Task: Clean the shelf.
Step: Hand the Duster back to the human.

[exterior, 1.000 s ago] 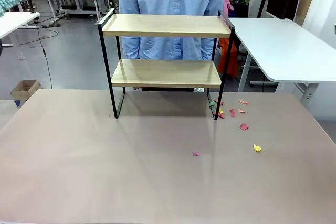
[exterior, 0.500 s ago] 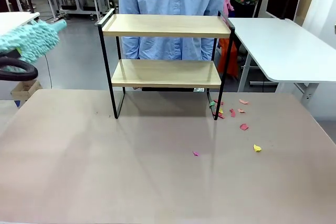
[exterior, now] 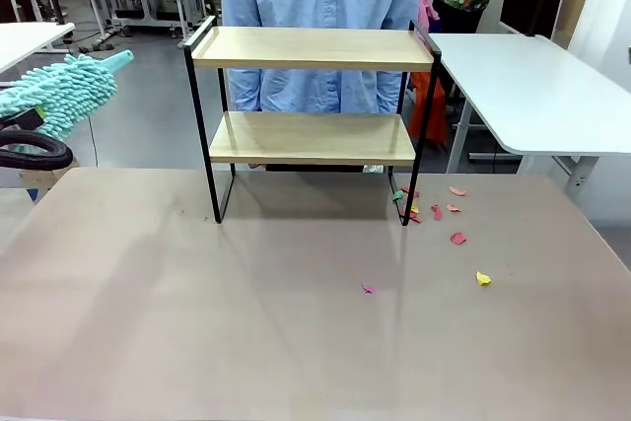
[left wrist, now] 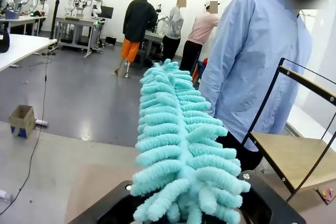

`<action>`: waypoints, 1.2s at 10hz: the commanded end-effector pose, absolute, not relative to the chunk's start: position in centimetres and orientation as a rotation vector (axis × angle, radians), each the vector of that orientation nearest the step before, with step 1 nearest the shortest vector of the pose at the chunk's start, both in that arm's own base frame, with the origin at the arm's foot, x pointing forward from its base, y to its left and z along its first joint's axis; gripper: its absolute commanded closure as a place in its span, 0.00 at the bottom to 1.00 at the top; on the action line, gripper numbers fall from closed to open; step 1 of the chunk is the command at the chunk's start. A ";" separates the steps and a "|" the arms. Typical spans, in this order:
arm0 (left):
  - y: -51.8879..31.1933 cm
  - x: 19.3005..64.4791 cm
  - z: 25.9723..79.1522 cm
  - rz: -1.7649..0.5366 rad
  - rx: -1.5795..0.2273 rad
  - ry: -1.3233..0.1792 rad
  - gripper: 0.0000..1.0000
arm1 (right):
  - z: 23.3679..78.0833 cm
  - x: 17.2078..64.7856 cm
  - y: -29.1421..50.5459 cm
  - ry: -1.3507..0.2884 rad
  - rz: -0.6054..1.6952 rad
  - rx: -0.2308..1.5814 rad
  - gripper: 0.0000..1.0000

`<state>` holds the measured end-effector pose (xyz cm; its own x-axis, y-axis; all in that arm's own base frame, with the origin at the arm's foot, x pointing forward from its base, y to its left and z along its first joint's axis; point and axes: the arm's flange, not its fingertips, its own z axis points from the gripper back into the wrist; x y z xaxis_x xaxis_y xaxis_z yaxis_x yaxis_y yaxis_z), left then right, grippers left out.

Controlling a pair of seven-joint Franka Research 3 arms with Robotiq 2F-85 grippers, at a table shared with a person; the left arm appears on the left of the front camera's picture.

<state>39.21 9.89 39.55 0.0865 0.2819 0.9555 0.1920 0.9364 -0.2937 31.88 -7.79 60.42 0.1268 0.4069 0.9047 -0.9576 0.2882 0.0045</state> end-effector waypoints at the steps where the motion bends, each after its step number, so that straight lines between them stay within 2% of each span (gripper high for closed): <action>1: 9.5 38.9 40.2 0.075 -0.393 -1.494 0.83 | 60.6 32.0 -7.8 -0.995 1.141 0.728 0.00; 12: 9.5 38.9 40.2 0.075 -0.393 -1.494 0.83 | 60.6 32.0 -7.8 -0.995 1.141 0.728 0.00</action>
<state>39.09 9.63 39.94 0.0961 0.2804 0.9551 0.1859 0.9376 -0.2940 31.88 -7.80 60.42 0.1268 0.4068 0.9047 -0.9575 0.2882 0.0046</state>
